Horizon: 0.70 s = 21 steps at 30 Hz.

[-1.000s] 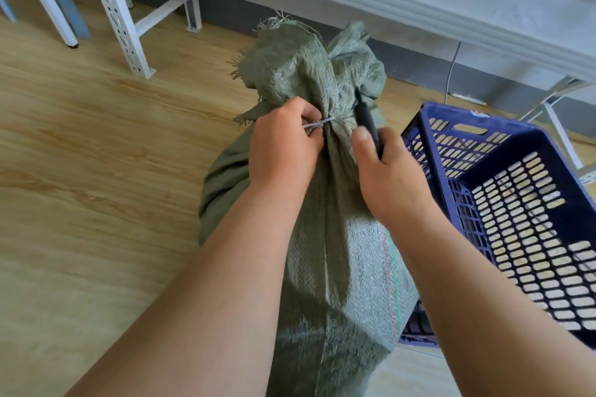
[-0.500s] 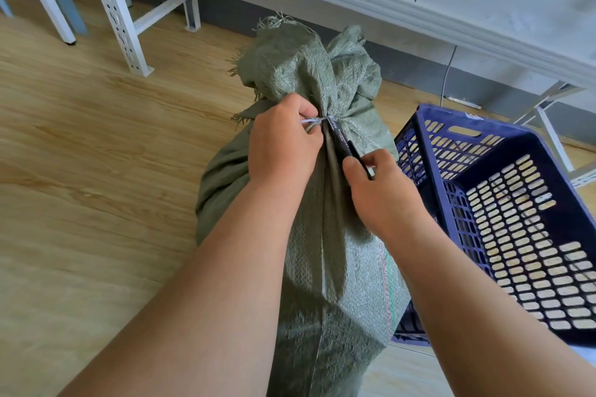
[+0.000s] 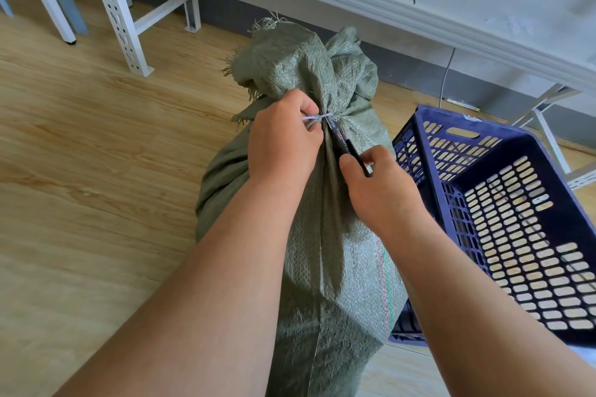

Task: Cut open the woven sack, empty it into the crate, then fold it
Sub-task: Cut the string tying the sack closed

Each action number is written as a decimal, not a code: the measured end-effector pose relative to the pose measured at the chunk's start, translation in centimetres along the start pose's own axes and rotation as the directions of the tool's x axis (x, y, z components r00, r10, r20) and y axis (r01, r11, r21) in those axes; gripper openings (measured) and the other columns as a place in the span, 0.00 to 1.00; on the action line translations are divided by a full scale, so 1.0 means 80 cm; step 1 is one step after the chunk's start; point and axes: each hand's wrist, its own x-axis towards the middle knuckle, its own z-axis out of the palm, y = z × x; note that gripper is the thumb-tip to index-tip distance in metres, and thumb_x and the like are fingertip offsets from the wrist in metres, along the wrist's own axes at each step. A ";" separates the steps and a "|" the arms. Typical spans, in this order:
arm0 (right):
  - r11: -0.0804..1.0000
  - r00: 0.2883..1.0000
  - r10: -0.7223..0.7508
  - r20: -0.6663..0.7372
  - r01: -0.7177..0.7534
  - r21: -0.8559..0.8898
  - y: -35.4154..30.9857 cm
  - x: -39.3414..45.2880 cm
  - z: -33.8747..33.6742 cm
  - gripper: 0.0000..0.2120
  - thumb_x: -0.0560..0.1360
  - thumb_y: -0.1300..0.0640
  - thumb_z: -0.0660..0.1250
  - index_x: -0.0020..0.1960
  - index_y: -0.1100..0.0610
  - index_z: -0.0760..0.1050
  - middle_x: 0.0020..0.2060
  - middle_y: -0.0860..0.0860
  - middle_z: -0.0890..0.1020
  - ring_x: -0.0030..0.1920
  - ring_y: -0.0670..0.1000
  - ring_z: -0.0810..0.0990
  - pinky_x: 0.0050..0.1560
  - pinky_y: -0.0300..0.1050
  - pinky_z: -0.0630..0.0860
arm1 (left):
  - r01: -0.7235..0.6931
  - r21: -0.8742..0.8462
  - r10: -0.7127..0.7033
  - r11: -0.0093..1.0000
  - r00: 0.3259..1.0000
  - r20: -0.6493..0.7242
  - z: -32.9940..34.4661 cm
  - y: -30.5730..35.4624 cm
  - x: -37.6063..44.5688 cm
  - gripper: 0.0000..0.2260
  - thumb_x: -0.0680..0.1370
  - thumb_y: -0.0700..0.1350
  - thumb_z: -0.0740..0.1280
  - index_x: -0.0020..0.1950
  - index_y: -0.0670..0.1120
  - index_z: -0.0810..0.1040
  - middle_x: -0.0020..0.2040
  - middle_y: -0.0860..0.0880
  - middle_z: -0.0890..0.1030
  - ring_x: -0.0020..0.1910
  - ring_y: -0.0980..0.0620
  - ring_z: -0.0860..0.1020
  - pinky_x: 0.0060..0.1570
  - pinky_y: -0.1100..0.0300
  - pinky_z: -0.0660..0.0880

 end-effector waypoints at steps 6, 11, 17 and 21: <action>0.999 0.999 -0.032 -0.042 0.030 -0.035 0.000 0.000 0.001 0.16 0.78 0.41 0.60 0.58 0.50 0.68 0.35 0.44 0.72 0.44 0.55 0.76 0.40 0.47 0.69 | -0.020 -0.013 0.020 1.000 1.000 0.004 -0.002 0.000 -0.001 0.03 0.74 0.43 0.70 0.45 0.52 0.79 0.40 0.54 0.82 0.41 0.52 0.80 0.41 0.58 0.76; 0.998 0.996 -0.061 -0.071 0.063 0.021 -0.007 0.001 0.003 0.15 0.78 0.41 0.61 0.55 0.51 0.69 0.36 0.43 0.73 0.43 0.53 0.75 0.40 0.47 0.69 | -0.001 -0.042 0.001 0.999 1.000 0.005 -0.001 -0.002 -0.002 0.03 0.74 0.44 0.69 0.45 0.52 0.80 0.36 0.56 0.79 0.39 0.54 0.79 0.41 0.61 0.74; 0.992 1.000 -0.020 0.005 0.019 0.126 -0.015 0.012 0.006 0.18 0.78 0.40 0.59 0.56 0.54 0.73 0.40 0.50 0.78 0.45 0.56 0.77 0.45 0.47 0.70 | 0.008 -0.073 -0.007 0.997 1.000 0.008 -0.001 -0.008 -0.001 0.03 0.74 0.44 0.68 0.45 0.51 0.80 0.35 0.56 0.79 0.40 0.53 0.80 0.41 0.58 0.76; 0.963 0.997 -0.019 0.079 -0.004 0.270 -0.015 0.015 0.008 0.20 0.71 0.37 0.59 0.46 0.54 0.72 0.38 0.54 0.77 0.40 0.56 0.73 0.43 0.52 0.68 | -0.001 -0.074 -0.001 0.997 1.000 -0.014 -0.001 -0.011 0.000 0.03 0.75 0.44 0.68 0.46 0.50 0.80 0.34 0.57 0.77 0.39 0.53 0.79 0.42 0.59 0.75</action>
